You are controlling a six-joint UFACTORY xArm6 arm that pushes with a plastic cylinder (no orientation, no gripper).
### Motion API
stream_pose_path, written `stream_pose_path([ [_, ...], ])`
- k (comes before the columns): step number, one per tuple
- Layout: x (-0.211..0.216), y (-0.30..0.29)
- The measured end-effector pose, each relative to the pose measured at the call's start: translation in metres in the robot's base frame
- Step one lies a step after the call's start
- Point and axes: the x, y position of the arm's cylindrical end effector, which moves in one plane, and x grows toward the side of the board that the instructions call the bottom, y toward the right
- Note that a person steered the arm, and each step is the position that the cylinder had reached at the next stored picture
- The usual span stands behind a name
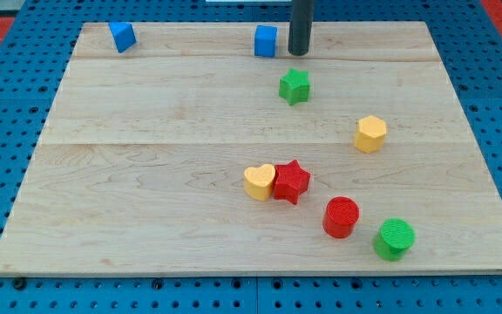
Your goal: Move the blue cube left a bit
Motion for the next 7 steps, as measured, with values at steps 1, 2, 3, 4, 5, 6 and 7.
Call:
stream_pose_path([
  [1,-0.029,-0.031],
  [2,-0.029,-0.038],
  [3,-0.03,-0.001],
  [4,-0.03,-0.001],
  [5,-0.029,0.004],
  [6,-0.028,0.034],
  [7,-0.02,0.067],
])
